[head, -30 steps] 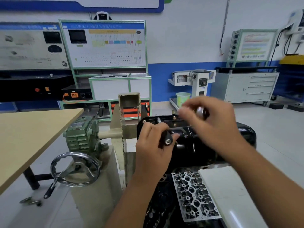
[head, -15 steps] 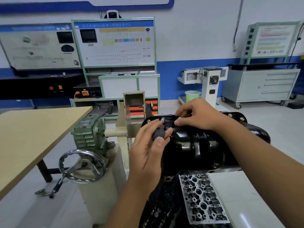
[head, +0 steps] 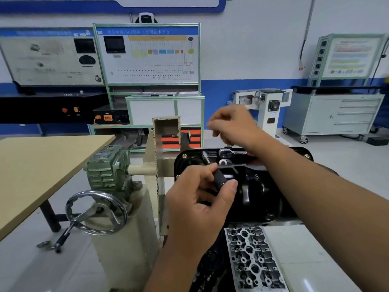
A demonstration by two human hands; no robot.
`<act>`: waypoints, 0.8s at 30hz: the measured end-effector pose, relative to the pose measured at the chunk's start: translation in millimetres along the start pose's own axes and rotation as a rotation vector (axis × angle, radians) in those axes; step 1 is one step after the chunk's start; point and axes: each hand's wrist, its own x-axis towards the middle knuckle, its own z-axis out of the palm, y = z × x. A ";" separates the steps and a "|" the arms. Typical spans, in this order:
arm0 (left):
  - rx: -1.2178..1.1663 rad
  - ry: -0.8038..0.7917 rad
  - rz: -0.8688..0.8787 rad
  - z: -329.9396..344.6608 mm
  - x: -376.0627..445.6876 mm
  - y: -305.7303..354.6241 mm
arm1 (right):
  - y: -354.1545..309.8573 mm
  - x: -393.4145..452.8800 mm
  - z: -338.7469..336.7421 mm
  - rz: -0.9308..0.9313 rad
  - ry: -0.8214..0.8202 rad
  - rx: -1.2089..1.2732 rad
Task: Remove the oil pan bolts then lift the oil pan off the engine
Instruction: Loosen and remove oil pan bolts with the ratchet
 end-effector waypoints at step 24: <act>-0.197 0.015 -0.148 -25.8 5.5 -4.3 | 18.6 -14.2 1.8 0.082 -0.385 0.116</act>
